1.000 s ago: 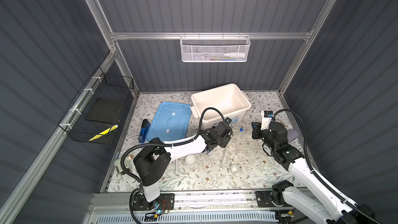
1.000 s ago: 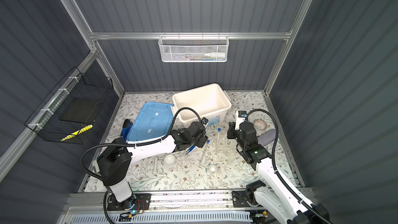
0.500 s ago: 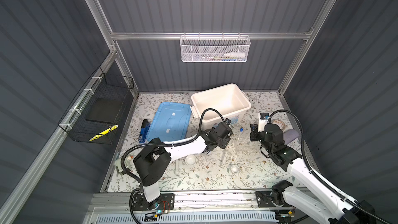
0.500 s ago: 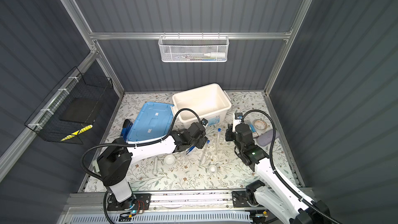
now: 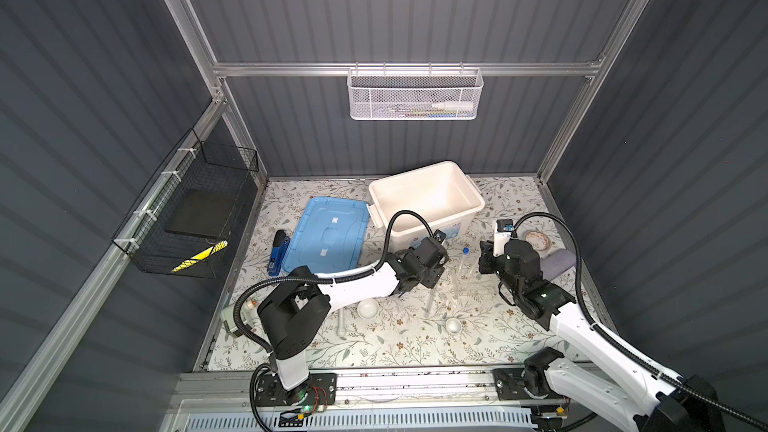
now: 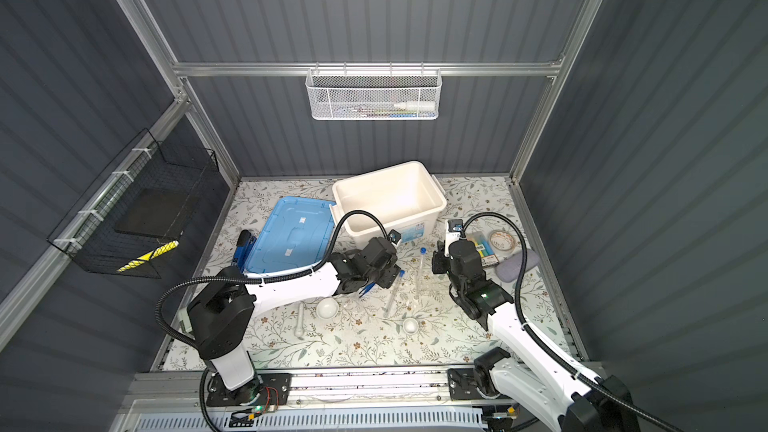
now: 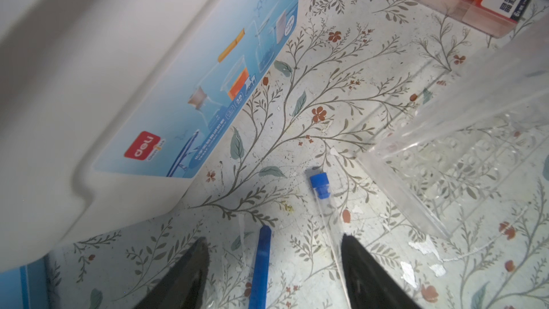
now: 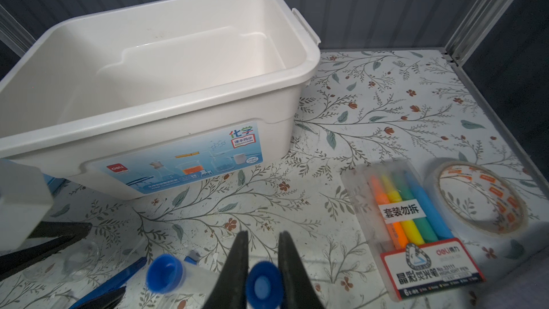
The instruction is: Organize the chemistry lab equipment
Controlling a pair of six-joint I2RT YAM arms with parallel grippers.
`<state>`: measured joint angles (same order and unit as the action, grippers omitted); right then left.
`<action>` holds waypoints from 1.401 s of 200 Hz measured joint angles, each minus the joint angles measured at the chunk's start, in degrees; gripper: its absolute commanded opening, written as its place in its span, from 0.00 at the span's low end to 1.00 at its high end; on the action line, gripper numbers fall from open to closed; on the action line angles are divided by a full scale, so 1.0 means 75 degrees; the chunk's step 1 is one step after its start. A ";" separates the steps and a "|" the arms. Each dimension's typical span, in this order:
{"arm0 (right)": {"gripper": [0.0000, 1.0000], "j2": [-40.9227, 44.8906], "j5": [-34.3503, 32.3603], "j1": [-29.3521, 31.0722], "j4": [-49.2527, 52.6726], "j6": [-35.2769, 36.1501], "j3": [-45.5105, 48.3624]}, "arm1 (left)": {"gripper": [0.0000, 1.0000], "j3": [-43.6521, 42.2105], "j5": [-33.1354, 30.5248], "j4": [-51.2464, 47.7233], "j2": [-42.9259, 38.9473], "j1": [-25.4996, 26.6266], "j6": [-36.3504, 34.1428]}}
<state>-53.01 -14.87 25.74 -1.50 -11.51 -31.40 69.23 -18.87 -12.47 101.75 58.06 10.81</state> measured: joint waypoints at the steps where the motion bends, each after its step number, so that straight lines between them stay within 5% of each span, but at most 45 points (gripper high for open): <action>1: 0.17 0.0000 0.0000 0.0003 -0.0006 0.0003 0.0003 | 0.72 0.0000 0.0000 0.0000 0.0000 0.0000 0.0000; 280: 0.23 0.0195 0.0323 0.0350 0.0038 0.0163 0.0204 | 0.72 -0.0198 -0.0003 -0.0006 0.0000 0.0076 0.0061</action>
<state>-51.55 -12.45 28.36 -1.21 -10.28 -29.87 67.75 -18.90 -12.51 101.75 58.63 11.27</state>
